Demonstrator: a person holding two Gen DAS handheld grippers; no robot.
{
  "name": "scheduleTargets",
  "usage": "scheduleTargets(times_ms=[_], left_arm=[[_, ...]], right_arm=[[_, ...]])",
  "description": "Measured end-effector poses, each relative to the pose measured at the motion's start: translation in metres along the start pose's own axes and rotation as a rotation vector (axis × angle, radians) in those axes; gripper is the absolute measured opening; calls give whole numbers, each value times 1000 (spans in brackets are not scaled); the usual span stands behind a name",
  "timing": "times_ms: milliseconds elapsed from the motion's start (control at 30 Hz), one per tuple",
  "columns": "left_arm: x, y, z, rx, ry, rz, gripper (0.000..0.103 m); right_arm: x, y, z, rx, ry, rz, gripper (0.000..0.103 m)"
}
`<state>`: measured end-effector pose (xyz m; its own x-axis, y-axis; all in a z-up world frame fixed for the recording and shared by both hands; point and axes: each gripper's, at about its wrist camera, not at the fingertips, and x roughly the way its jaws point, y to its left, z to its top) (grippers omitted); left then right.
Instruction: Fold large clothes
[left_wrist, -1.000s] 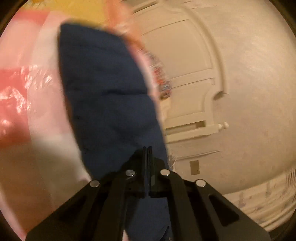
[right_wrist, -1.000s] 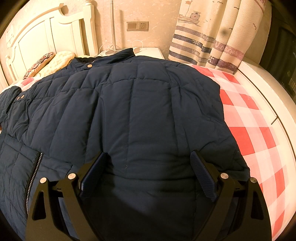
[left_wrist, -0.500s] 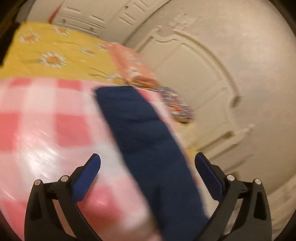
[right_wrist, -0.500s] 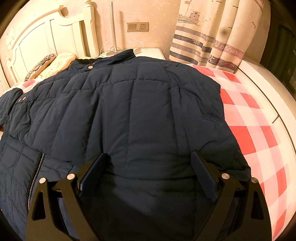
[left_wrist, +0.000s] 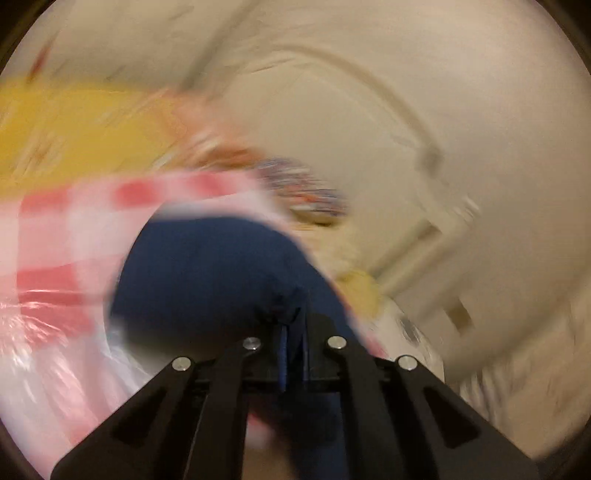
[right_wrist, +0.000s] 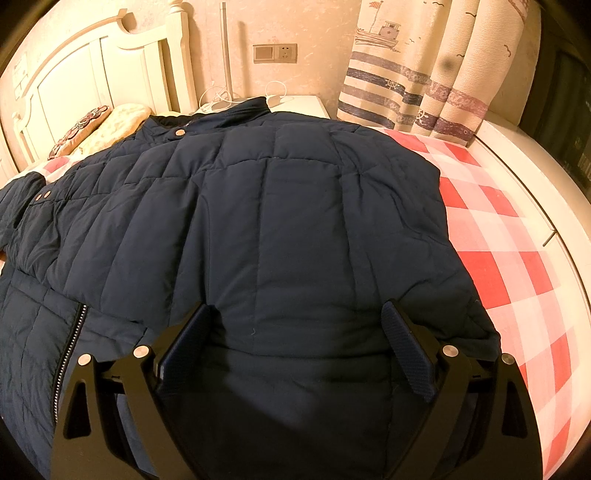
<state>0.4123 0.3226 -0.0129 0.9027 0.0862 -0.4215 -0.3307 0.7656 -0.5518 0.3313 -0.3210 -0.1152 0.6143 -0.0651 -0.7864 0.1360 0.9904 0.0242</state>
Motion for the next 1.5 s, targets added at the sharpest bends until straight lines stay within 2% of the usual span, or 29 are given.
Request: scheduleTargets(times_ms=[67, 100, 133, 233, 267, 300, 367, 400, 433, 500, 567, 600, 667, 700, 767, 800, 833, 867, 933, 967, 1000, 1067, 1200, 1300, 1333, 1367, 1500], left_arm=[[-18, -65, -28, 149, 11, -135, 5], [-26, -107, -51, 247, 42, -229, 5], [-27, -137, -70, 318, 76, -283, 5], [-29, -213, -146, 494, 213, -403, 10], [-25, -232, -176, 539, 263, -430, 11], [-21, -242, -198, 569, 301, -441, 16], [-11, -264, -259, 645, 440, -450, 38], [-10, -266, -281, 676, 489, -441, 67], [-6, -272, -305, 730, 523, -413, 82], [-11, -272, -333, 827, 506, -357, 84], [-18, -272, -336, 898, 519, -360, 88], [-29, -270, -331, 934, 497, -357, 88], [-58, -260, -311, 996, 391, -374, 92], [-83, -253, -297, 1029, 307, -420, 99], [-112, -239, -272, 1032, 181, -464, 101], [-122, -228, -259, 1006, 141, -444, 101], [-120, -214, -244, 946, 130, -386, 101], [-111, -197, -229, 869, 136, -301, 101], [-86, -162, -212, 733, 148, -49, 99], [-73, -146, -208, 676, 179, 37, 99], [-59, -128, -205, 612, 242, 68, 98], [-41, -110, -207, 557, 331, 90, 97], [-17, -109, -224, 606, 373, 108, 98], [1, -95, -229, 592, 473, 139, 98], [6, -90, -229, 570, 495, 149, 99], [7, -84, -226, 553, 493, 126, 101], [6, -80, -225, 525, 485, 108, 100]], right_arm=[[0, 0, 0, 0, 0, 0, 90], [0, 0, 0, 1, -1, 2, 90], [0, 0, 0, 1, -1, 1, 90], [0, 0, 0, 1, -2, 2, 90], [0, 0, 0, 3, -2, 4, 90], [0, 0, 0, 4, -2, 5, 90], [0, -1, 0, 6, -2, 8, 90], [0, -1, 1, 7, -2, 9, 90], [0, -1, 0, 8, -3, 10, 90], [0, -1, 0, 12, -3, 16, 90], [0, -2, 0, 17, -5, 23, 90], [0, -3, 0, 20, -6, 27, 90], [-1, -4, -1, 25, -7, 34, 90], [-1, -5, -1, 27, -9, 37, 90], [-2, -5, -1, 30, -11, 40, 90], [-2, -5, -1, 30, -13, 40, 90], [-2, -5, -1, 31, -13, 41, 90], [-2, -5, -1, 31, -13, 42, 90], [-2, -5, -1, 31, -13, 42, 90], [-2, -5, -1, 31, -13, 42, 90], [-2, -5, -1, 30, -12, 40, 90], [-2, -4, -1, 28, -12, 37, 90], [-1, -1, 0, 13, -3, 18, 90], [-11, 8, 6, 4, -8, 3, 90], [-17, 15, 9, -9, -27, 19, 90], [-23, 24, 14, -33, -49, 32, 90], [-35, 99, 36, -244, -108, 57, 90]])
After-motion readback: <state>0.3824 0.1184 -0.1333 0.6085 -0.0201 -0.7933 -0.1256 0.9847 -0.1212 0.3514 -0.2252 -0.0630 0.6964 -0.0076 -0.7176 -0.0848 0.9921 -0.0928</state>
